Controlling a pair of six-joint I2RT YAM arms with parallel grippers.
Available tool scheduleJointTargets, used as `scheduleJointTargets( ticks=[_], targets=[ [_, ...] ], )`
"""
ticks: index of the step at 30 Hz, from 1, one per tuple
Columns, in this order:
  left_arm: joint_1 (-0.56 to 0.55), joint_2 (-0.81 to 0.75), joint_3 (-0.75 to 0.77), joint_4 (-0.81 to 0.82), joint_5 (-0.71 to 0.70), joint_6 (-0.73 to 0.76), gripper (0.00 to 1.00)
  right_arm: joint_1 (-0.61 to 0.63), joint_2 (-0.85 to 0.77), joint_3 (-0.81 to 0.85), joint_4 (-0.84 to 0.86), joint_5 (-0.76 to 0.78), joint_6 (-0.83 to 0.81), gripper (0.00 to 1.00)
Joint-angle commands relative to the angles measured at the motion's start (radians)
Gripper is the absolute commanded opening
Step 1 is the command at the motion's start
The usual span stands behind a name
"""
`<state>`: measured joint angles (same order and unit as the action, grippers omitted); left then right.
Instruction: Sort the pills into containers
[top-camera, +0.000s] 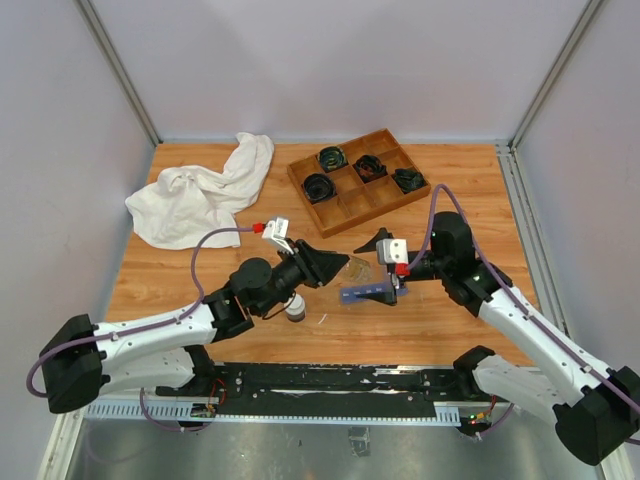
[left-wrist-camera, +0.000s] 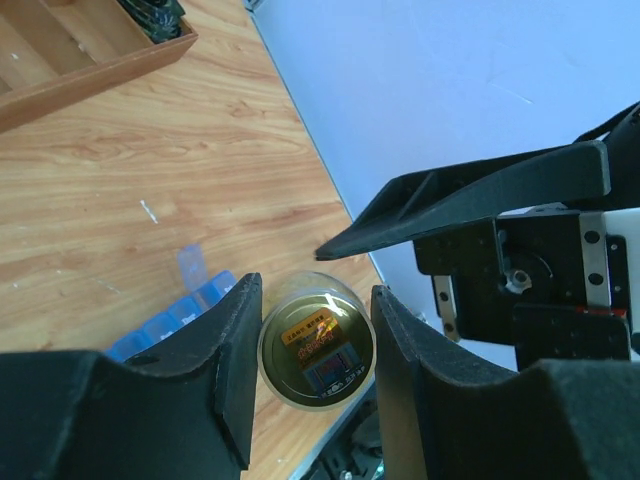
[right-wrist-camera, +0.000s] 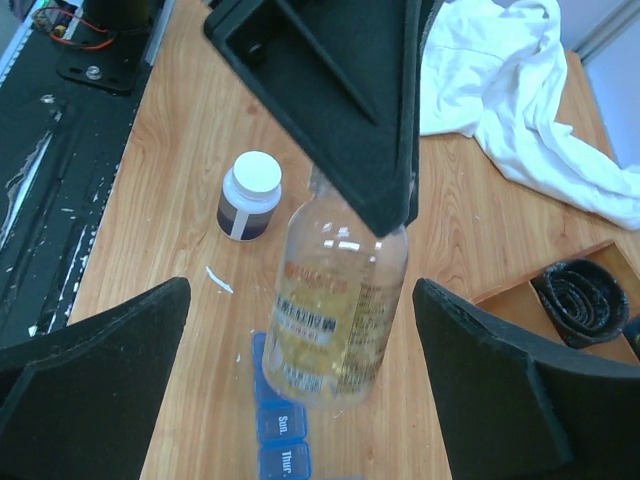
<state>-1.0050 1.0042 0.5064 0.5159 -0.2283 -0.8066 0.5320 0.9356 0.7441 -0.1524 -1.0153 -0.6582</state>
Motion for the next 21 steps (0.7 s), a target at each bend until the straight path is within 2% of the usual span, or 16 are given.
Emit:
scheduleJointTargets(
  ticks=[1, 5, 21],
  targets=[
    [-0.081, 0.051, 0.075, 0.096, -0.234, -0.069, 0.00, 0.057, 0.003, -0.032, 0.165, 0.148, 0.114, 0.94],
    [-0.104, 0.063, 0.086, 0.109, -0.265, -0.087, 0.00, 0.062, 0.012, -0.047, 0.196, 0.223, 0.145, 0.86],
    [-0.114, 0.086, 0.078, 0.172, -0.193, -0.118, 0.00, 0.086, 0.033, -0.045, 0.192, 0.189, 0.157, 0.50]
  ],
)
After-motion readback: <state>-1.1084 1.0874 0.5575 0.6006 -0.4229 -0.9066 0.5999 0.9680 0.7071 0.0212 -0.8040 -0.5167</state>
